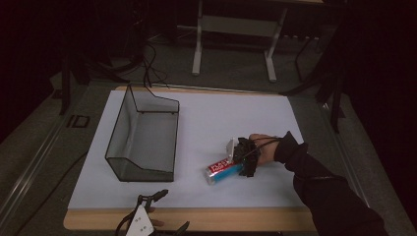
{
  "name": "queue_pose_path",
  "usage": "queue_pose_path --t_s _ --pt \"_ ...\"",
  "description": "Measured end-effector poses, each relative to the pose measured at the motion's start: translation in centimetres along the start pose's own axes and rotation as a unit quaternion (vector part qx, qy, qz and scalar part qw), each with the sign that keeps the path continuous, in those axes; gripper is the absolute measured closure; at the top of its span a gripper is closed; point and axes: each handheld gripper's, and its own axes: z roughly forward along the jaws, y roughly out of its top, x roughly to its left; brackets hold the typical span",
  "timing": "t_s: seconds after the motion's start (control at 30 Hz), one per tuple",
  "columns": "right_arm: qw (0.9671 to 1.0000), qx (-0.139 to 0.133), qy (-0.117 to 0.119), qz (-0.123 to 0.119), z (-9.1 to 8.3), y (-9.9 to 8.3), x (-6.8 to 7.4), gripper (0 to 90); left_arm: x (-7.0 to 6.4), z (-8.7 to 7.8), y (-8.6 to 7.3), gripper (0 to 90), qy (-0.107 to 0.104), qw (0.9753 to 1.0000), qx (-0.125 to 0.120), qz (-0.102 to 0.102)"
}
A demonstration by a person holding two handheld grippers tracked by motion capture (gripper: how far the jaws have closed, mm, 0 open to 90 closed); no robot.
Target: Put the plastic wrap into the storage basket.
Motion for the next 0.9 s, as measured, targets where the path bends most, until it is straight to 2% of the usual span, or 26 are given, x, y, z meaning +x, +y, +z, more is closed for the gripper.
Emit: queue_pose_path --t_s 0.27,0.33,0.6,0.7,0.73,0.8,0.87,0.9 --pt "0.9999 -0.009 0.001 -0.006 0.3 0.0 -0.2 21.4 0.0 0.1 0.0 1.2 -0.002 1.0000 0.000 -0.002" --pt "1.0000 -0.006 0.001 -0.007 0.4 0.0 -0.1 21.4 0.0 0.1 0.0 1.2 -0.002 1.0000 0.000 -0.002" --pt "0.9988 0.026 -0.002 -0.041 0.7 0.6 -0.1 25.0 0.0 0.0 0.0 1.2 0.000 1.0000 0.001 0.001" --pt "0.9978 0.036 -0.010 -0.054 0.5 0.9 0.2 26.5 0.1 0.0 0.0 1.2 0.001 1.0000 -0.001 0.000" --pt "0.9977 0.039 -0.012 -0.055 0.5 1.0 0.2 26.8 0.1 0.0 0.0 1.2 0.002 1.0000 -0.001 -0.001" --pt "0.9982 0.044 -0.010 -0.039 0.4 1.2 0.1 27.5 0.1 0.0 0.0 1.2 0.002 1.0000 -0.003 -0.001" --pt "0.9991 0.037 -0.006 -0.019 0.2 1.3 -0.1 27.8 0.1 0.0 0.0 1.2 0.002 1.0000 -0.005 -0.001" --pt "0.9991 0.037 -0.006 -0.019 0.2 1.3 -0.1 27.8 0.1 0.0 0.0 1.2 0.002 1.0000 -0.005 -0.001"
